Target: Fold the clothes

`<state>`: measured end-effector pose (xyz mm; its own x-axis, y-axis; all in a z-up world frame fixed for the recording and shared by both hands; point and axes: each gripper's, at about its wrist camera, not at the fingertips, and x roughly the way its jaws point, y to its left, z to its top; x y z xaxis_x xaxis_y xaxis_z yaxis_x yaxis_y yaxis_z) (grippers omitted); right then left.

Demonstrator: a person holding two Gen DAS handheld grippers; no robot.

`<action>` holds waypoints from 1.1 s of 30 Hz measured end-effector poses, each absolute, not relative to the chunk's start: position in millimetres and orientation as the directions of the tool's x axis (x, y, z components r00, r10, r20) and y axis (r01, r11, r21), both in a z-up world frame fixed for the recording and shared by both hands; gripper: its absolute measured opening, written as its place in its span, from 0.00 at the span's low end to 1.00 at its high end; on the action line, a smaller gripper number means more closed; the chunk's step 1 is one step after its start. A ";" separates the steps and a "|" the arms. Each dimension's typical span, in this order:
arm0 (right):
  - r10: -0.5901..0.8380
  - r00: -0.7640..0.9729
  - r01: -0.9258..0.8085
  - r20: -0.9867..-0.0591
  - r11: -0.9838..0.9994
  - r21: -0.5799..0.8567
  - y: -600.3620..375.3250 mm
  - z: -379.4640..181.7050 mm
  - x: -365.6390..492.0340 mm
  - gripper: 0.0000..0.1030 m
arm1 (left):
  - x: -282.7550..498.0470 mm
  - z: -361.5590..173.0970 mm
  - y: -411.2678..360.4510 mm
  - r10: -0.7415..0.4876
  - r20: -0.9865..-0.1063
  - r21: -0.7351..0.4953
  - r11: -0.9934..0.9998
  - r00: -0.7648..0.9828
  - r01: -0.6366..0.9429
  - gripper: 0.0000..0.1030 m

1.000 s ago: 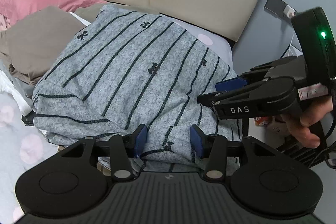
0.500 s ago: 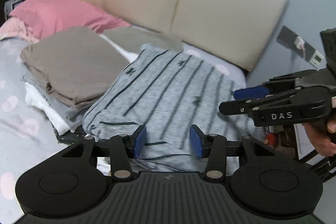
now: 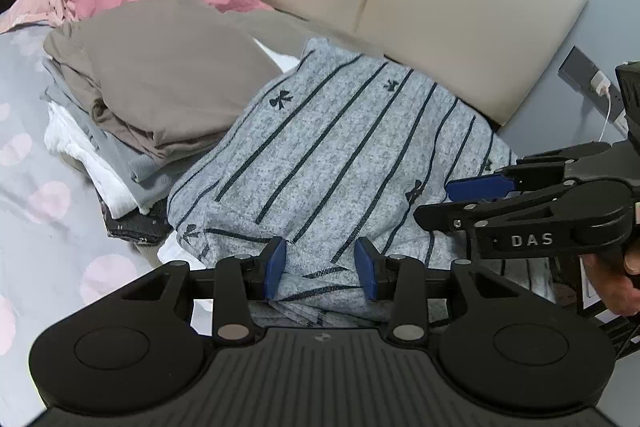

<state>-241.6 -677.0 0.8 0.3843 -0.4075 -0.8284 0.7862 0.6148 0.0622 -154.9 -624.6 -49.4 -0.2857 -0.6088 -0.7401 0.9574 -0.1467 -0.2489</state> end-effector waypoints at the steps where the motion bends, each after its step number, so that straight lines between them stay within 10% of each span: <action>1: -0.423 0.376 0.795 -0.825 0.605 0.052 -674.2 5.0 -241.6 0.47 | -155.7 -43.9 -617.7 -0.623 -0.729 -0.247 -0.149 -0.285 0.958 0.35; 18: -0.729 0.422 0.885 -0.540 0.460 0.070 -509.5 99.7 -300.8 0.86 | -171.4 44.5 -498.0 -0.828 -0.498 -0.204 -0.177 -0.258 0.963 0.56; 33: -0.888 0.297 0.955 -0.350 0.282 0.094 -418.1 66.8 -343.6 0.94 | -203.3 37.9 -436.7 -0.908 -0.417 -0.023 -0.033 -0.039 0.999 0.76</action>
